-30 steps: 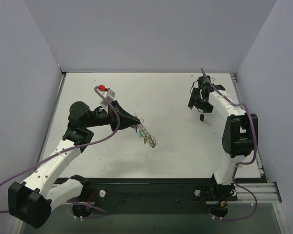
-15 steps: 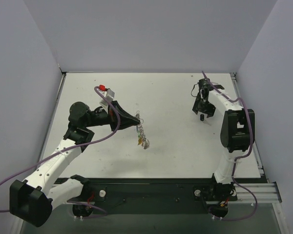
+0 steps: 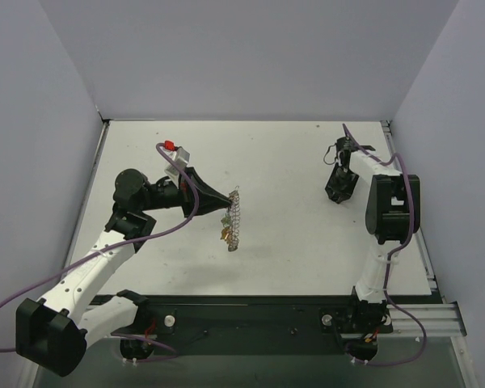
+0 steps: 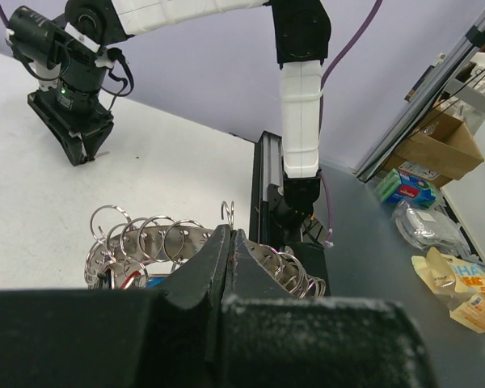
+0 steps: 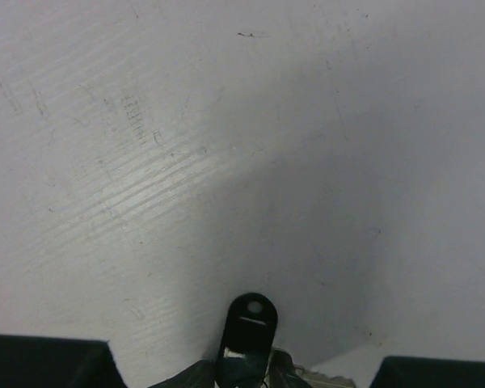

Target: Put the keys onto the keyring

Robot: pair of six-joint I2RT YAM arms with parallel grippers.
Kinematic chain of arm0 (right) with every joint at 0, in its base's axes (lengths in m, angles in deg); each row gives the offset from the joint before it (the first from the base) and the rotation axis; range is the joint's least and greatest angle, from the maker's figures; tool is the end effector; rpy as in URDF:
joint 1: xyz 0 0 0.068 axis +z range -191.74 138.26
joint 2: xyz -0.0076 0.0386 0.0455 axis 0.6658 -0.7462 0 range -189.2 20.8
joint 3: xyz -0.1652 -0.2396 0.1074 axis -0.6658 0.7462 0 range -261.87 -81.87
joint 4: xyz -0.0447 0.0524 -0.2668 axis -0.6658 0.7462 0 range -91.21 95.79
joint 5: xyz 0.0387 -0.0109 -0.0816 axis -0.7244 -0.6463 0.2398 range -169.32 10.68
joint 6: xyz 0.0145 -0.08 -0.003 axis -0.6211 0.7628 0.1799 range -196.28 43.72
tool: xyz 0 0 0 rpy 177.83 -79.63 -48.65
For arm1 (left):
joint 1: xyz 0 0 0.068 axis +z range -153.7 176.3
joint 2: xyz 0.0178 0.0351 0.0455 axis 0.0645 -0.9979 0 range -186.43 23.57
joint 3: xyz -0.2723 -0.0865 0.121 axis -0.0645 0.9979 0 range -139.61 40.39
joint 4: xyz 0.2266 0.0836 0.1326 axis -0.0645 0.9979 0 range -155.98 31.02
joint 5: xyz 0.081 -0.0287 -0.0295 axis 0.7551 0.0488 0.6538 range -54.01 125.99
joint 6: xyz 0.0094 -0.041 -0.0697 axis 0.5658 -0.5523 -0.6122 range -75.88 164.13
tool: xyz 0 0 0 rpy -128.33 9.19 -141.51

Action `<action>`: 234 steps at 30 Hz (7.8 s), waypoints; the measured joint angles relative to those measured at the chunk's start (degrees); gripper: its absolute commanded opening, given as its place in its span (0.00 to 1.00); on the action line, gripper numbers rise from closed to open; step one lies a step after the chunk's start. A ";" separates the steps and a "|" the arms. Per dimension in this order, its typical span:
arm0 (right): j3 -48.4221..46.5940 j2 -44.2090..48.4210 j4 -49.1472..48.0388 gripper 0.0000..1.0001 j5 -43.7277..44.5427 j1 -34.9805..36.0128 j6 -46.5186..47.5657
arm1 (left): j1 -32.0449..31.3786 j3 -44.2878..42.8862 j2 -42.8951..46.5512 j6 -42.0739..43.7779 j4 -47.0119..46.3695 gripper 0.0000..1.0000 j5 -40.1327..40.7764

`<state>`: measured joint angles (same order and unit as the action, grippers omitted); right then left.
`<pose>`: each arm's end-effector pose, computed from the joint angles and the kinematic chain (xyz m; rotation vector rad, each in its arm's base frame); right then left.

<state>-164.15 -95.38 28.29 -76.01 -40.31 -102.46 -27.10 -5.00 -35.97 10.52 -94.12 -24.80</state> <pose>0.4674 0.0076 0.1606 0.5912 2.6100 0.0761 0.1945 -0.1513 0.3951 0.8656 1.3967 -1.4798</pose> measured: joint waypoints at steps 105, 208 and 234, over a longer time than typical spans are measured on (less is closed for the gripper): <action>-3.30 34.88 -16.74 0.00 -65.79 33.44 -5.57 | -4.22 -1.14 11.89 19.04 12.66 0.00 5.29; -12.83 33.92 -8.70 0.00 -51.98 39.98 -10.84 | -10.08 -2.69 13.25 24.50 18.73 0.00 24.30; -18.36 32.13 -4.83 0.00 -37.11 43.10 -8.70 | -12.81 -0.94 11.72 20.98 13.33 0.00 38.14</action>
<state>-182.51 -63.25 23.46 -113.13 2.79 -111.16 -39.90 -5.93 -24.26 31.50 -80.79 13.34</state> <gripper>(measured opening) 0.026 0.022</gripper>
